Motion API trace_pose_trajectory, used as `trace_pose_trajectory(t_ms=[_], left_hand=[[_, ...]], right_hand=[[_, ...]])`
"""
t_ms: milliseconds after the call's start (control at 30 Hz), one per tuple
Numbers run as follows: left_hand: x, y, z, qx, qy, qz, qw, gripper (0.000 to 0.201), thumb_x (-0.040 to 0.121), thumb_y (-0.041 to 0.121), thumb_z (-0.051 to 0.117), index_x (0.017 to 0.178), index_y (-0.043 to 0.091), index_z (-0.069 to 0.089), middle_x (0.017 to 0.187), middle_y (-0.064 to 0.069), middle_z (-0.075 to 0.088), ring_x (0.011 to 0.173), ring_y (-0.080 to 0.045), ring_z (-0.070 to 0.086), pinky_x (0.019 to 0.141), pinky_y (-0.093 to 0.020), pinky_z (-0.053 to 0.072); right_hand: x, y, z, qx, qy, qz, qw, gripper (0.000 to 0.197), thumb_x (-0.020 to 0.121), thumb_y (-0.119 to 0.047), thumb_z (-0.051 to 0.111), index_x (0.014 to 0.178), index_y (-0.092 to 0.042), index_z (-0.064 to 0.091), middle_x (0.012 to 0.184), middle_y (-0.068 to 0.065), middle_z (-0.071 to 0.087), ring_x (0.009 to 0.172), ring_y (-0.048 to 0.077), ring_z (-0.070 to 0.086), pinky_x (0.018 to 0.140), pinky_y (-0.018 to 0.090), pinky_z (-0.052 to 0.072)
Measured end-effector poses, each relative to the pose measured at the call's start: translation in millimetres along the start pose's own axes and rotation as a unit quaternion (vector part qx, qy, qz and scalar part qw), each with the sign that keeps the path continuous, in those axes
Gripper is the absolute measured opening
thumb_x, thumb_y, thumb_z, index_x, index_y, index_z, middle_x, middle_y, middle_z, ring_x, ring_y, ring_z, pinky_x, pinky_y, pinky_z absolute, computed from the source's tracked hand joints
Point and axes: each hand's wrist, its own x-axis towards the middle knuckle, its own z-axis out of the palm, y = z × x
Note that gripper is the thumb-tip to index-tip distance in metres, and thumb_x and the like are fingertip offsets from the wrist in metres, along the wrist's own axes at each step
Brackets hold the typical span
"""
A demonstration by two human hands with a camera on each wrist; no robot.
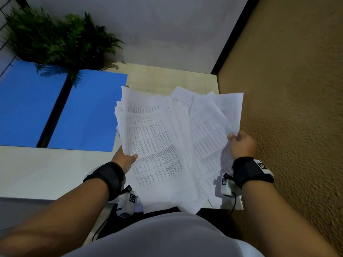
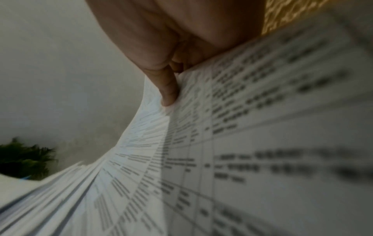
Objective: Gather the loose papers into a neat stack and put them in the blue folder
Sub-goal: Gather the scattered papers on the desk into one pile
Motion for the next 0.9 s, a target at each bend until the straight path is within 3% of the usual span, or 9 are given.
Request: trace_pose_trajectory(t_ms=[133,233,367,467,567,667,700,800,900], left_hand=[[-3,3,1,0.018,0.014,0.001,1.0,0.054,0.093,0.002,0.059,0.143,0.009,0.041,0.132,-0.012,0.057,0.116,-0.027,0.055,0.093,-0.034,0.042],[-6,4,2,0.018,0.017,0.005,1.0,0.053,0.093,0.002,0.059,0.143,0.009,0.041,0.134,-0.013,0.057,0.12,-0.03,0.054,0.093,-0.034,0.042],[-8,6,3,0.018,0.011,0.007,1.0,0.052,0.093,0.004,0.06,0.142,0.008,0.043,0.131,-0.013,0.058,0.115,-0.027,0.055,0.095,-0.036,0.043],[-9,7,3,0.019,-0.008,0.008,1.0,0.052,0.091,0.006,0.064,0.14,0.009,0.045,0.13,-0.012,0.06,0.117,-0.028,0.057,0.098,-0.038,0.045],[-14,9,4,0.016,-0.037,0.021,0.999,0.052,0.092,0.01,0.064,0.14,0.009,0.045,0.128,-0.009,0.06,0.115,-0.025,0.056,0.096,-0.035,0.045],[-19,13,5,0.021,-0.055,0.043,0.997,0.051,0.096,0.028,0.058,0.143,0.014,0.042,0.129,-0.005,0.059,0.121,-0.025,0.055,0.095,-0.034,0.044],[-21,15,5,0.023,-0.053,0.049,0.997,0.049,0.097,0.032,0.055,0.142,0.017,0.042,0.126,-0.001,0.058,0.12,-0.022,0.055,0.093,-0.032,0.043],[-24,16,5,0.018,-0.061,0.063,0.996,0.048,0.095,0.036,0.057,0.139,0.022,0.045,0.123,0.007,0.058,0.113,-0.013,0.056,0.087,-0.023,0.043],[-24,12,5,0.003,-0.075,0.058,0.996,0.049,0.09,0.029,0.068,0.134,0.024,0.049,0.117,0.009,0.063,0.1,0.0,0.06,0.074,-0.008,0.048]], right_hand=[[-4,-22,-39,-0.043,0.072,-0.072,0.994,0.023,0.094,-0.022,0.056,0.076,-0.009,0.051,0.082,0.014,0.059,0.079,0.027,0.058,0.07,0.028,0.039],[-8,-45,-73,-0.022,0.159,-0.142,0.977,0.021,0.093,-0.022,0.055,0.08,-0.006,0.055,0.079,0.014,0.06,0.077,0.022,0.056,0.07,0.032,0.042],[-17,-89,-112,0.154,0.197,-0.191,0.949,0.025,0.087,-0.026,0.057,0.065,-0.019,0.047,0.06,-0.016,0.052,0.059,-0.001,0.046,0.063,0.021,0.041],[-23,-111,-111,0.262,0.142,-0.193,0.935,0.014,0.086,-0.018,0.061,0.072,-0.02,0.059,0.062,-0.018,0.061,0.062,-0.008,0.053,0.065,0.015,0.045],[-30,-110,-66,0.296,0.008,-0.137,0.945,0.019,0.091,0.001,0.056,0.086,-0.017,0.061,0.062,-0.018,0.069,0.063,-0.009,0.061,0.064,0.011,0.049],[-35,-92,-15,0.249,-0.119,-0.086,0.957,0.025,0.092,-0.003,0.055,0.105,-0.024,0.061,0.093,-0.001,0.072,0.09,0.016,0.067,0.09,0.038,0.055],[-38,-87,-2,0.233,-0.161,-0.07,0.957,0.033,0.093,-0.003,0.053,0.115,-0.028,0.058,0.104,0.003,0.07,0.096,0.019,0.066,0.092,0.038,0.055],[-52,-73,26,0.19,-0.233,-0.024,0.953,0.051,0.098,0.0,0.047,0.137,-0.033,0.045,0.121,-0.003,0.052,0.11,0.011,0.051,0.089,0.022,0.046],[-53,-56,53,0.076,-0.225,-0.035,0.971,0.032,0.097,-0.011,0.054,0.125,-0.026,0.054,0.121,0.005,0.05,0.107,0.02,0.051,0.092,0.028,0.041]])
